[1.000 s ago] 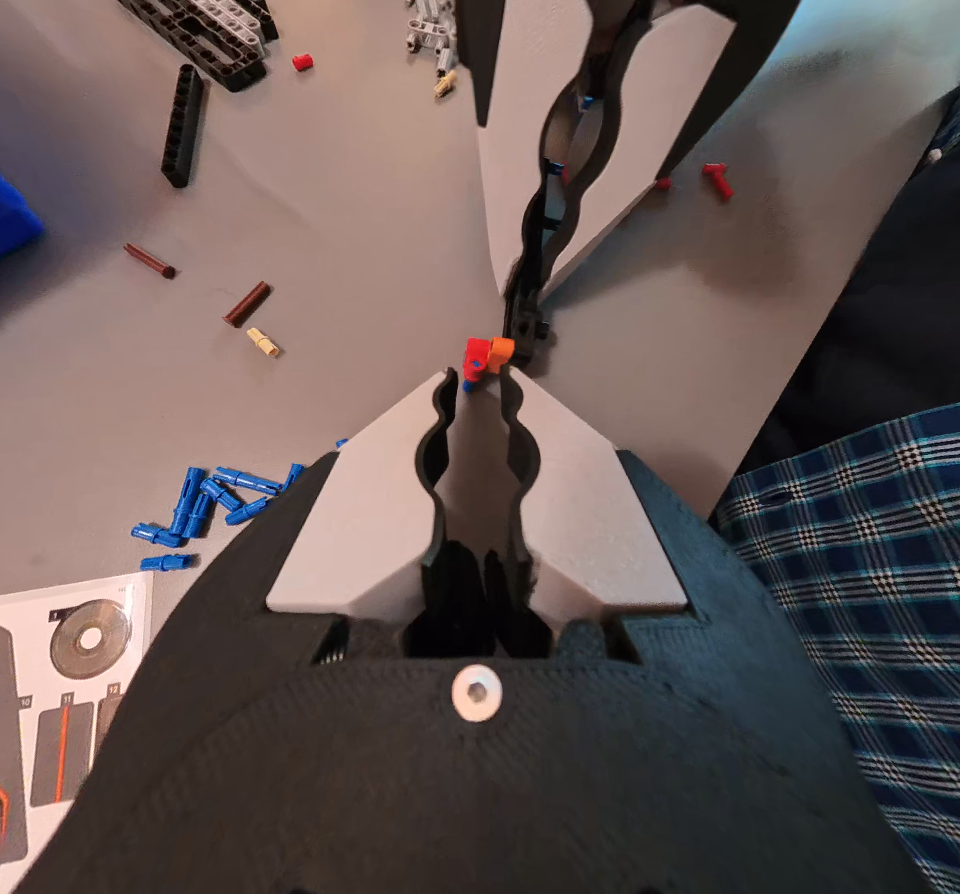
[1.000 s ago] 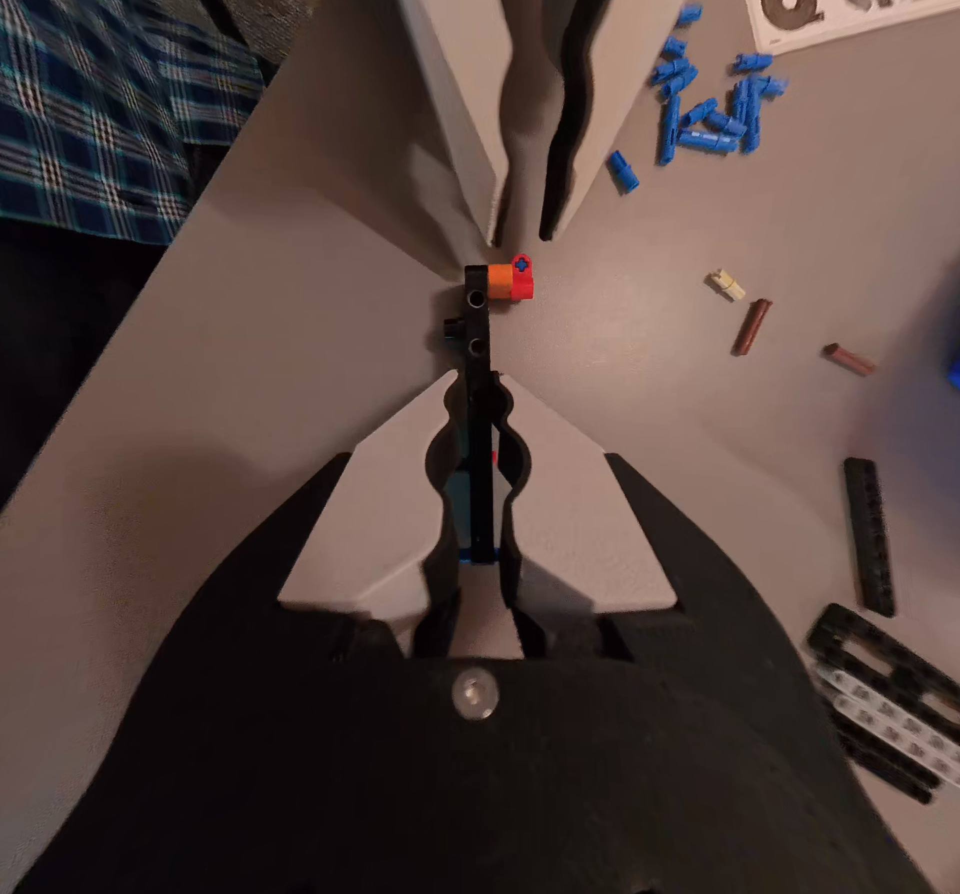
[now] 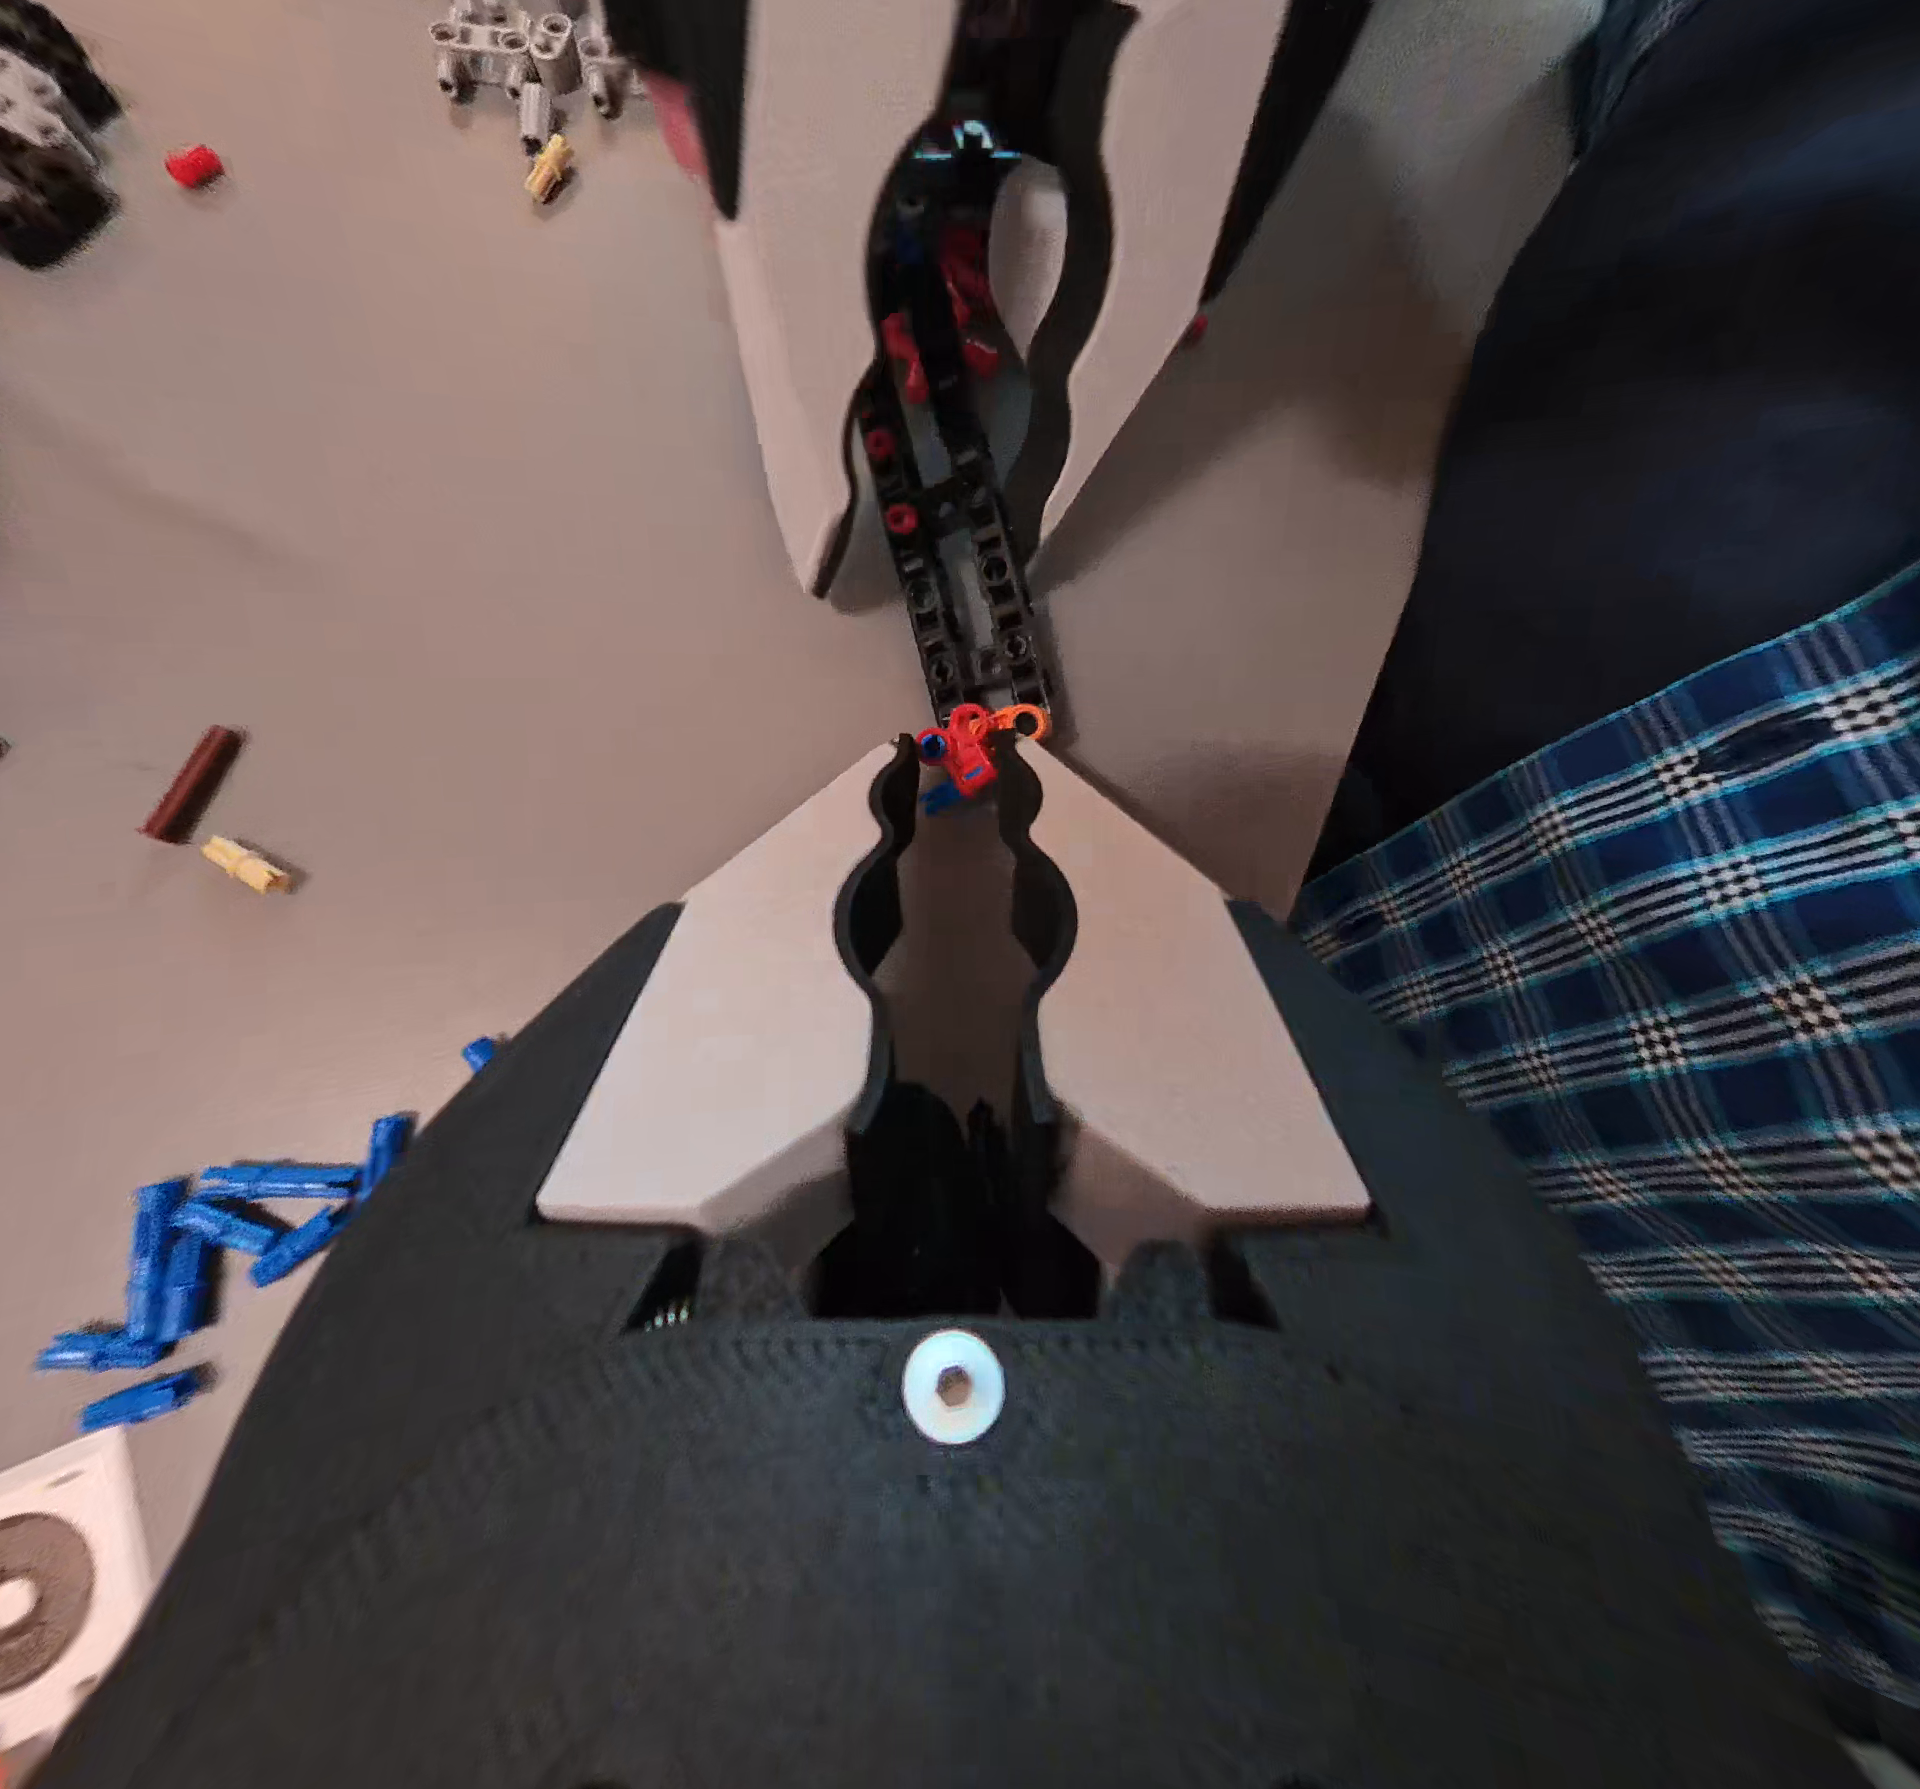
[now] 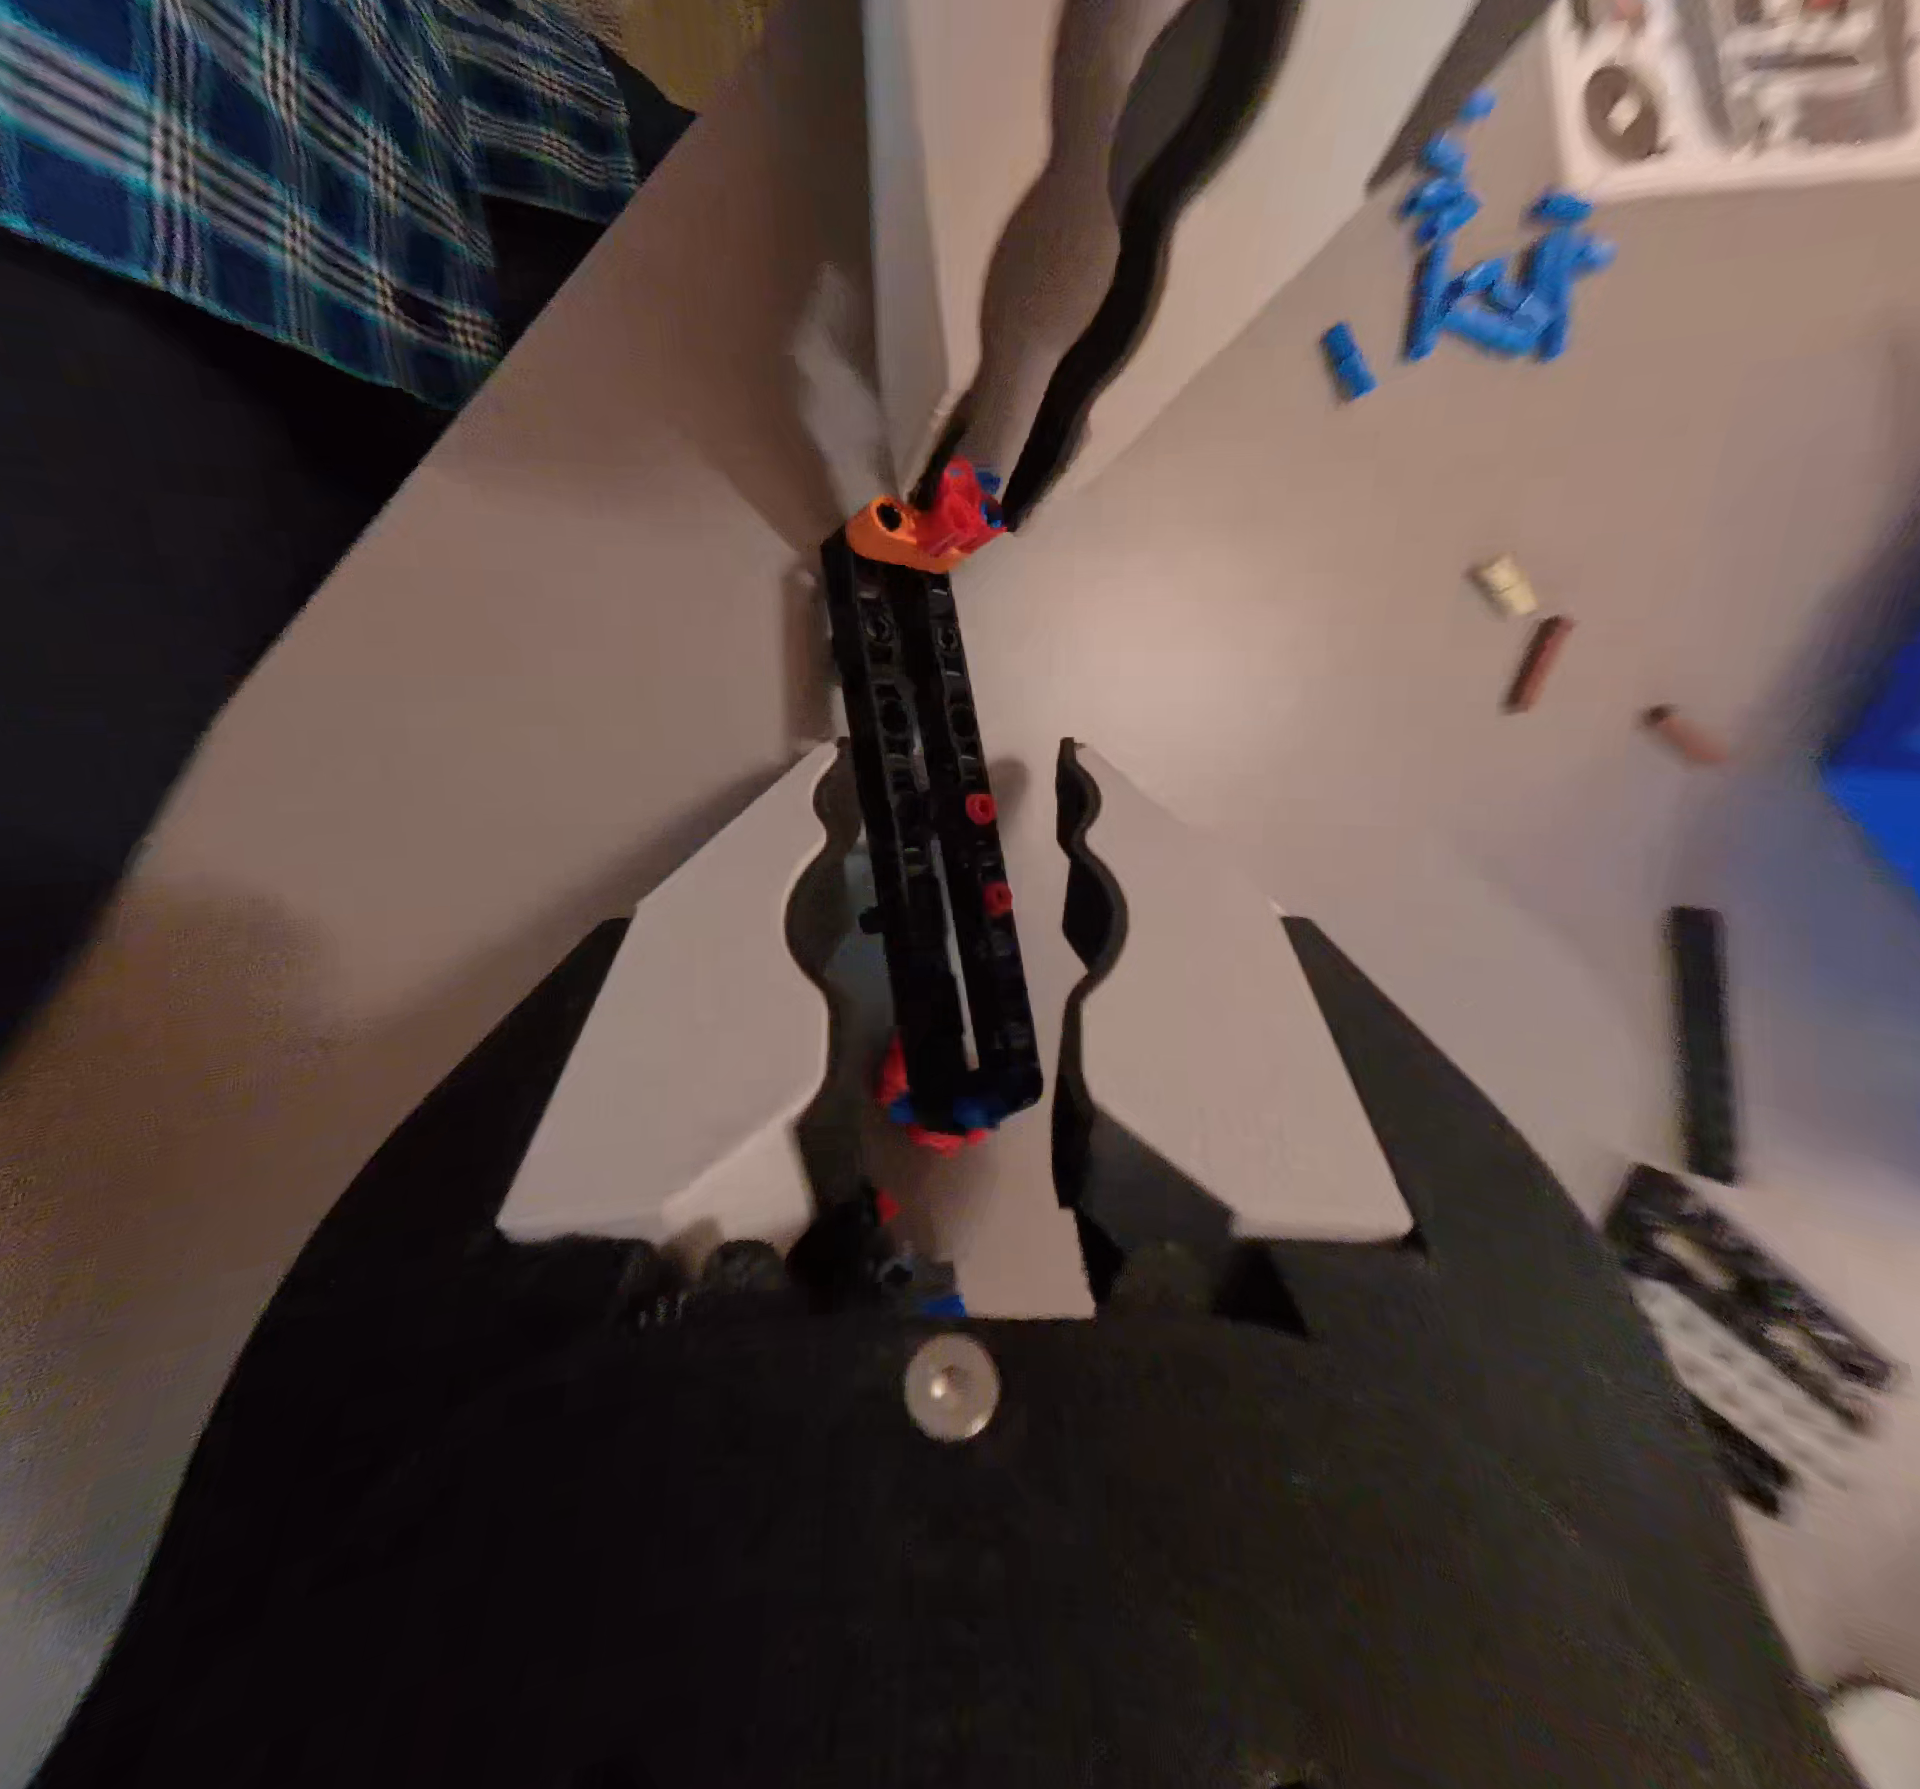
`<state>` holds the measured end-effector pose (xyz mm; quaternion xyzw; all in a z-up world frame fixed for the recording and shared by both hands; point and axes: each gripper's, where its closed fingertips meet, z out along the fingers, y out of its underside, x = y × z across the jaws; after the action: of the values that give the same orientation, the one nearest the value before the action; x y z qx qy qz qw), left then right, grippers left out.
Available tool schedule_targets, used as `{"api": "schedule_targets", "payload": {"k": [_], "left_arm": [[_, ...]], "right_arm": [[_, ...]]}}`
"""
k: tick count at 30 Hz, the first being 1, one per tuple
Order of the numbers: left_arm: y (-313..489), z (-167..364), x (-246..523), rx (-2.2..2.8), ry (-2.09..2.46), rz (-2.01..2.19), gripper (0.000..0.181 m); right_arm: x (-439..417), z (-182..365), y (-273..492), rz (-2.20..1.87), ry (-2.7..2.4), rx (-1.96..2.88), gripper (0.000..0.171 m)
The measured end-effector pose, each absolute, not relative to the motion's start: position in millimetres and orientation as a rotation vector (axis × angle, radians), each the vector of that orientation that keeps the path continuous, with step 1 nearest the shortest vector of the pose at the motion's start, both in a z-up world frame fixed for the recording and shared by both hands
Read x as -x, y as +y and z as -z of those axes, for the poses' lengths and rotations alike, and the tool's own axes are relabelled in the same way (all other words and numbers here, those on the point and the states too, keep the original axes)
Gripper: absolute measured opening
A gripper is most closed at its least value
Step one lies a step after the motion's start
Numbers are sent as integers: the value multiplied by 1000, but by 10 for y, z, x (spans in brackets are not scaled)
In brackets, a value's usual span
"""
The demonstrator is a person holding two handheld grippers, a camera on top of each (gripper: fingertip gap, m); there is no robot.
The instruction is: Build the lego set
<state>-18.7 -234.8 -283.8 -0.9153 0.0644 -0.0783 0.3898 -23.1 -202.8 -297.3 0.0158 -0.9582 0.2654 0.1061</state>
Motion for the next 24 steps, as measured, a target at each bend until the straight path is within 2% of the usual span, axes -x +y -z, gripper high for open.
{"api": "schedule_targets", "payload": {"k": [2,9,24], "left_arm": [[-2336,2838,157,2353,229,112,13],[-2311,2817,141,2361,364,-72,13],[-2338,2820,55,2336,675,-15,13]], "right_arm": [[145,3013,-2047,-832,-2942,29,29],[89,3021,-2041,-843,-3015,4,24],[49,3008,-2065,-913,-2938,-245,23]]}}
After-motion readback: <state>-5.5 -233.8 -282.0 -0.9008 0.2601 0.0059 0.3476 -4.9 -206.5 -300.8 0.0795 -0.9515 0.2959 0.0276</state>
